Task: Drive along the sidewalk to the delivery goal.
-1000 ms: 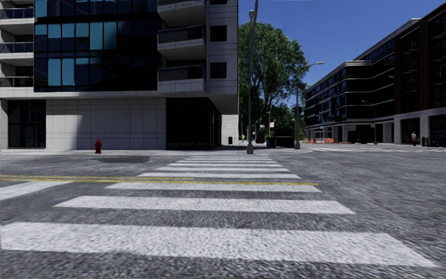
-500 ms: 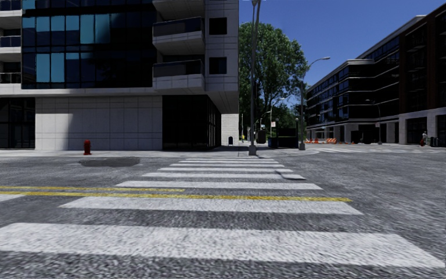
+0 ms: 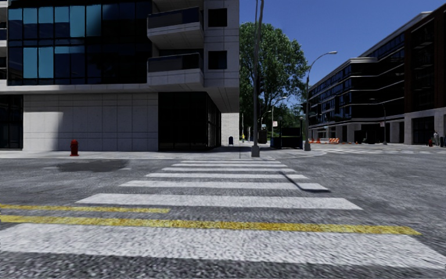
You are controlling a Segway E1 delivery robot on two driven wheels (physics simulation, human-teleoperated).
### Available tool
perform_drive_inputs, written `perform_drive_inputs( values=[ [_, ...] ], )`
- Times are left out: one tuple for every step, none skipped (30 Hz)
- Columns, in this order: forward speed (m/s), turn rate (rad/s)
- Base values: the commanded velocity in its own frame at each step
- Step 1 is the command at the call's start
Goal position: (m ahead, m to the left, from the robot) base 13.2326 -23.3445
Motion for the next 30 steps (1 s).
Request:
perform_drive_inputs(
  values=[
    [2.00, 0.00],
    [2.00, 0.00],
    [2.00, 0.00],
    [2.00, 0.00],
    [2.00, 0.00],
    [2.00, 0.00],
    [2.00, 0.00],
    [2.00, 0.00],
    [2.00, 0.00],
    [2.00, 0.00],
    [2.00, 0.00],
    [2.00, 0.00],
    [2.00, 0.00],
    [2.00, 0.00],
    [2.00, 0.00],
    [2.00, 0.00],
    [2.00, 0.00],
    [2.00, 0.00],
    [2.00, 0.00],
    [2.00, 0.00],
    [2.00, 0.00],
    [2.00, 0.00],
    [2.00, 0.00],
    [2.00, 0.00],
    [2.00, 0.00],
    [2.00, 0.00],
    [2.00, 0.00],
    [2.00, 0.00],
    [2.00, 0.00],
    [2.00, 0.00]
  ],
)
